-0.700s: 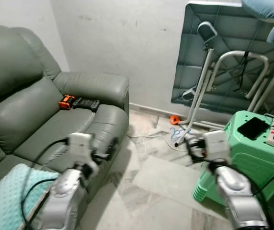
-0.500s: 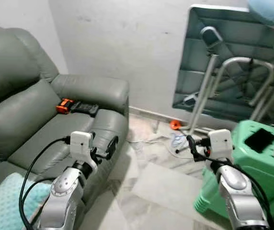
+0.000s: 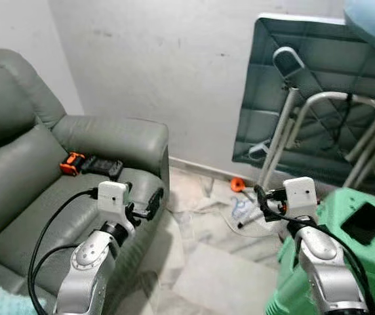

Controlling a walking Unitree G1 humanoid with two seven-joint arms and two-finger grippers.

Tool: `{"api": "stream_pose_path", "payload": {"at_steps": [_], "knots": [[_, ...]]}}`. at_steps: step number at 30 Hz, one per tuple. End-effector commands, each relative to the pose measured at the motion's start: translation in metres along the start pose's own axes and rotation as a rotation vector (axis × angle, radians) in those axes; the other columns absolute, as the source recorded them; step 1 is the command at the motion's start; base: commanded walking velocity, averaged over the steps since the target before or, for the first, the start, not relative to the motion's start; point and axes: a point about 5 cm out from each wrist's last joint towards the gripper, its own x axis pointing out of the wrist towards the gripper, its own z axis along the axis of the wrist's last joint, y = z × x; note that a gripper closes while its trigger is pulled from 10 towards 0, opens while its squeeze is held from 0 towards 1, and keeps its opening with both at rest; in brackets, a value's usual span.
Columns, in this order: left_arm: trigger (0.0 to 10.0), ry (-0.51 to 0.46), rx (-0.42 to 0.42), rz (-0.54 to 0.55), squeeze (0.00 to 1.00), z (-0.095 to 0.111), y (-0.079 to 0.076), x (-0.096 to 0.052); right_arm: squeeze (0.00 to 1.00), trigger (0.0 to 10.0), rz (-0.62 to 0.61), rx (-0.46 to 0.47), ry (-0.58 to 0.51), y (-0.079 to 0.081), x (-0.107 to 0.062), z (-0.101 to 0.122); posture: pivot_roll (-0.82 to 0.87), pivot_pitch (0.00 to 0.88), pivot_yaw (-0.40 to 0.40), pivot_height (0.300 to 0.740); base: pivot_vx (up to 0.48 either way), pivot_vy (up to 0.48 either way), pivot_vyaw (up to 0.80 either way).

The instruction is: Move the pillow to the sofa

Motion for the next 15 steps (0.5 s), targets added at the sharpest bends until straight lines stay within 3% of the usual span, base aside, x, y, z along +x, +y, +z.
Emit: {"api": "stream_pose_path", "payload": {"at_steps": [1,10,15], "knots": [[10.0,-0.005,0.020,0.017,0.00,0.0036,0.0066,-0.0008,0.00,10.0,0.022,0.003,-0.013,0.0057,0.0025,0.0035,-0.04,0.000,-0.003,0.740,0.480,0.000,0.00],[10.0,-0.006,0.017,0.009,0.00,0.0030,0.0043,0.0004,0.00,10.0,0.018,0.001,-0.003,0.0026,0.0012,0.0009,-0.05,0.000,-0.004,0.740,0.474,0.000,0.00],[10.0,-0.004,0.016,0.003,0.00,0.0022,0.0027,0.0004,0.00,10.0,0.016,0.000,0.000,0.0016,0.0005,0.0001,-0.05,0.000,-0.006,0.740,0.480,0.000,-0.44]]}}
